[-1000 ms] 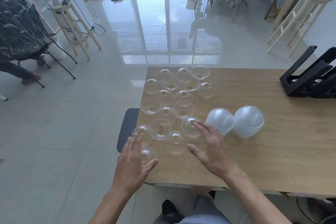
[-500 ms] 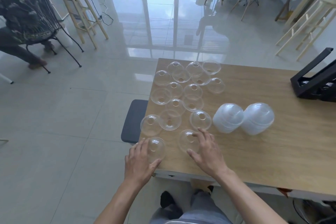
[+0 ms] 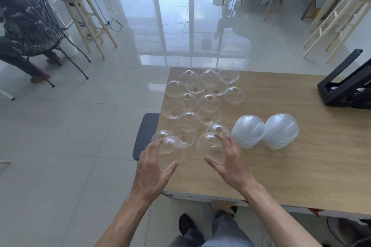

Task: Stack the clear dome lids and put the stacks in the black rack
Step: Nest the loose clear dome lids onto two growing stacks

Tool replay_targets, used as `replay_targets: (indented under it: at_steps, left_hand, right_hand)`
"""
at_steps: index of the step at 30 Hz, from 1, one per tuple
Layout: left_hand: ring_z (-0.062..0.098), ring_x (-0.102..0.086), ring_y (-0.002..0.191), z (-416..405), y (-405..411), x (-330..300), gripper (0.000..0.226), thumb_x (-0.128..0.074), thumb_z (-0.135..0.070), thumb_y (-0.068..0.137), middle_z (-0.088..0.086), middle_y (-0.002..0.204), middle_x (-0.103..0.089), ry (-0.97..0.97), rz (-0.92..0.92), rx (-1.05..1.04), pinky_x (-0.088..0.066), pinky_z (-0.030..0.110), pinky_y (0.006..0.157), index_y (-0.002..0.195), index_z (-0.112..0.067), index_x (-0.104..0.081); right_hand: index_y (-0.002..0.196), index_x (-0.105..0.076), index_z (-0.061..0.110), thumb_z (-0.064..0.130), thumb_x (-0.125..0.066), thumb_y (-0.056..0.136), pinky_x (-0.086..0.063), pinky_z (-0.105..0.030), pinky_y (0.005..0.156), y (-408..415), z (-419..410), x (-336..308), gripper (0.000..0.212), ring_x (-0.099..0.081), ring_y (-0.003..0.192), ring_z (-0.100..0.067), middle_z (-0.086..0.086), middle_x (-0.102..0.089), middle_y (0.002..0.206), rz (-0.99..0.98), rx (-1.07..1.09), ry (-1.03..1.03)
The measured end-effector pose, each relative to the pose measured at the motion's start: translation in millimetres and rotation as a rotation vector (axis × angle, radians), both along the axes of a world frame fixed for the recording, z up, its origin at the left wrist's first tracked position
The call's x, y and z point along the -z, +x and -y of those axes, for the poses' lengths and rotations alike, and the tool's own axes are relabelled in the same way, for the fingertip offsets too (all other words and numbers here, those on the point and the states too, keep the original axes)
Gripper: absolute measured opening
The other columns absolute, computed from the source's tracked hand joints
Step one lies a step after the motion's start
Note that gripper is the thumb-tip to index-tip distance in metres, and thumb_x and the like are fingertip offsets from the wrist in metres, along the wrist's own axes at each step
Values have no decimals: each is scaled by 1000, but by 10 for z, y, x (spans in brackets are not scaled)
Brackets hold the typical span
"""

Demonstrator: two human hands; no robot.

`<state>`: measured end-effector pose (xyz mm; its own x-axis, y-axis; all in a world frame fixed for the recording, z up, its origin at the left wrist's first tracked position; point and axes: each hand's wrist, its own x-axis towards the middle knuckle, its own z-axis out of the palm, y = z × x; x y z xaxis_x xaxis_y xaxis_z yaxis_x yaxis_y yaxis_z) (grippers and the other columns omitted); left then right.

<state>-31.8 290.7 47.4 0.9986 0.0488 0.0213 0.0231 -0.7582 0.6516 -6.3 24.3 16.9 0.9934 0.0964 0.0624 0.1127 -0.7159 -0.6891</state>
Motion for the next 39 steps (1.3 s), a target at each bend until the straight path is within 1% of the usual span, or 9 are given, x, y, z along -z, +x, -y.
replay_targets:
  at_steps: [7,11,14,17,23,28,33,36,39]
  left_hand:
    - [23,-52,133,467,562,-273,83,-88,-38,82,0,147,-55,-13,61,48,-47,52,111,152,-21,-45]
    - [23,-54,131,846,829,-345,82,-88,-38,81,0,143,-56,-29,110,89,-50,47,108,151,-22,-47]
    - [24,-52,133,1193,986,-357,83,-89,-36,82,1,143,-54,-64,106,156,-46,44,113,151,-19,-47]
    - [21,-50,135,1568,1086,-350,83,-89,-36,82,1,145,-54,-68,94,214,-41,34,114,151,-18,-47]
    - [17,-46,141,2184,1151,-178,85,-79,-52,86,-4,154,-49,-31,30,320,-42,37,115,156,-21,-42]
    - [15,-46,141,2389,1194,88,84,-73,-59,86,-8,154,-48,58,-26,341,-40,35,114,156,-24,-42]
    - [9,-36,149,2433,1199,276,94,-72,-64,84,-12,162,-38,16,-109,350,-27,23,111,160,-30,-29]
    - [10,-37,148,2434,1165,288,92,-73,-61,84,-12,159,-40,-21,-107,344,-31,24,115,159,-30,-29]
    - [10,-44,140,2386,1033,254,91,-72,-62,84,-11,153,-43,-30,-97,354,-42,30,113,158,-29,-32]
  right_hand:
    - [156,-47,21,42,-85,87,-46,-33,109,392,465,-555,81,-49,137,-18,-2,-49,148,102,130,57]
    - [155,-49,19,36,-87,85,-44,-30,109,550,879,-719,81,-50,135,-17,-3,-48,147,140,198,69]
    - [154,-49,22,36,-88,85,-45,-31,107,603,1253,-739,81,-49,136,-15,-1,-48,147,144,270,57]
    - [154,-48,24,41,-87,83,-42,-30,104,622,1630,-698,83,-47,138,-16,2,-48,147,139,321,38]
    - [159,-40,22,48,-85,84,-38,-29,109,572,2108,-470,92,-43,143,-12,6,-45,152,32,344,18]
    - [158,-43,22,45,-87,83,-37,-29,115,545,2191,-293,90,-39,140,-3,6,-43,150,-67,277,66]
    - [159,-33,36,56,-87,79,-35,-28,116,554,2243,-168,99,-39,143,-2,16,-41,155,-186,267,205]
    - [162,-28,39,67,-86,76,-35,-29,117,472,2272,-95,107,-37,144,1,20,-38,158,-223,294,233]
    - [159,-29,47,72,-84,74,-37,-29,116,319,2280,-36,104,-39,144,6,27,-39,156,-230,277,233]
